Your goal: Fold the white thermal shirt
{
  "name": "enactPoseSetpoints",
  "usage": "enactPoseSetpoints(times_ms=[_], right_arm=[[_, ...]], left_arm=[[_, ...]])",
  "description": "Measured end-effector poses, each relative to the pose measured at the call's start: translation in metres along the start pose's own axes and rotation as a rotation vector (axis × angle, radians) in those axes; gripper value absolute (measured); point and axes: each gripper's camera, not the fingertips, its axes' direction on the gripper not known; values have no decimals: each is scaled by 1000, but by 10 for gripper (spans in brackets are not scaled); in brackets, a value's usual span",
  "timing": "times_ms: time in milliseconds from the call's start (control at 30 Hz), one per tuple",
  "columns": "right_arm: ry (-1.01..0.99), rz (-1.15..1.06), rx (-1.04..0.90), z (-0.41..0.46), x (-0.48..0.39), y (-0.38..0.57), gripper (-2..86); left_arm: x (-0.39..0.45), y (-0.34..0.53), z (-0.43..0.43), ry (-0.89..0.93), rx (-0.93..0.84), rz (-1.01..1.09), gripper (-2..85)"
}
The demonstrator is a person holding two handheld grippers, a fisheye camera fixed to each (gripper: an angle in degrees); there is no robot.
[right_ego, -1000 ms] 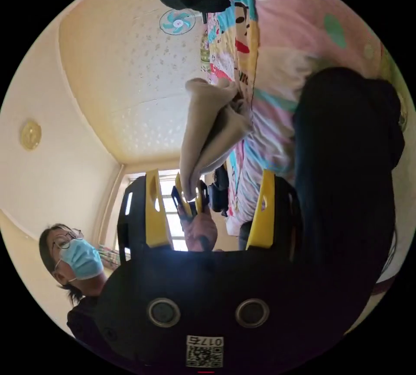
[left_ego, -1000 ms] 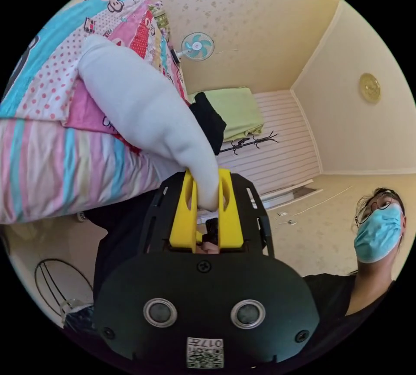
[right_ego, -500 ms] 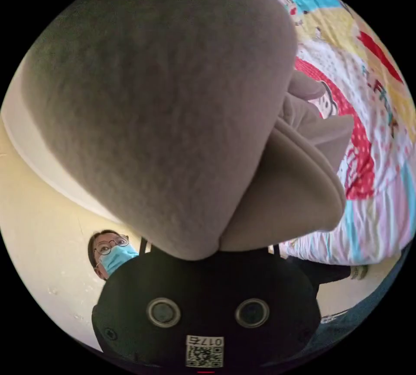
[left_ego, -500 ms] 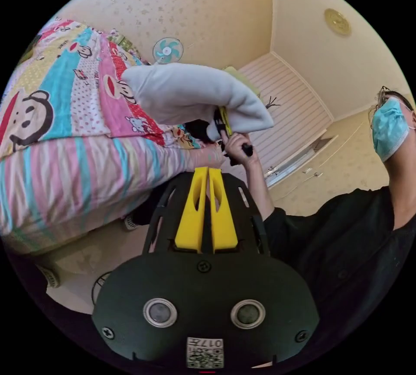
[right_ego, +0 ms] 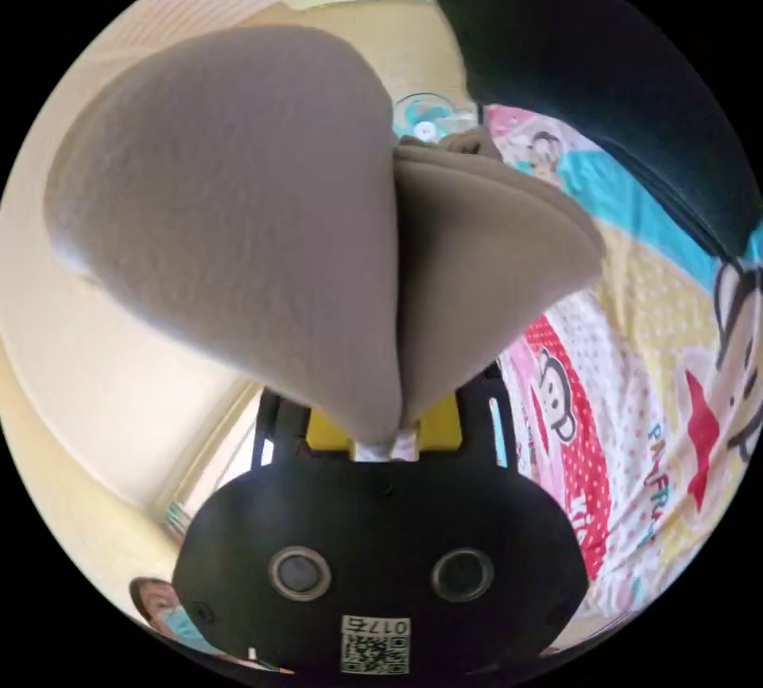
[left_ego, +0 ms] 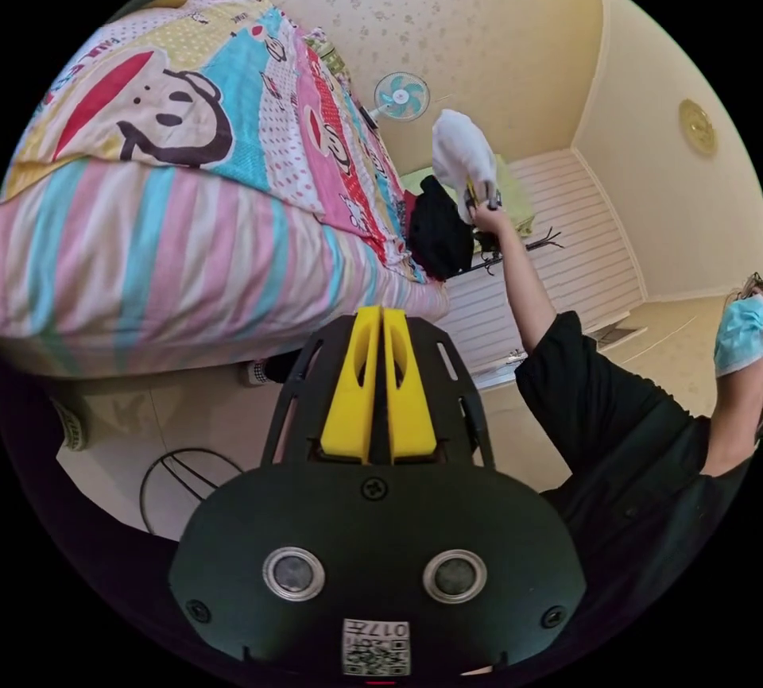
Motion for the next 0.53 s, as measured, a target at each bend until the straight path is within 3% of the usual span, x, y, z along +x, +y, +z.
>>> enactPoseSetpoints(times_ms=[100, 200, 267, 367, 467, 533], right_arm=[[155, 128, 74, -29, 134, 36, 68], [223, -179, -32, -29, 178, 86, 21], [456, -339, -119, -8, 174, 119, 14], [664, -673, -359, 60, 166, 178, 9], [832, -912, -753, 145, 190, 230, 7], [1105, -984, -1107, 200, 272, 268, 6]], left_arm=[[-1, 4, -3, -15, 16, -12, -9], [-5, 3, -8, -47, 43, -20, -7], [-7, 0, -8, -78, 51, -19, -7], [-4, -1, -6, -156, 57, 16, -9], [3, -3, -5, -261, 66, 59, -9], [10, -8, -11, -320, 88, 94, -9]])
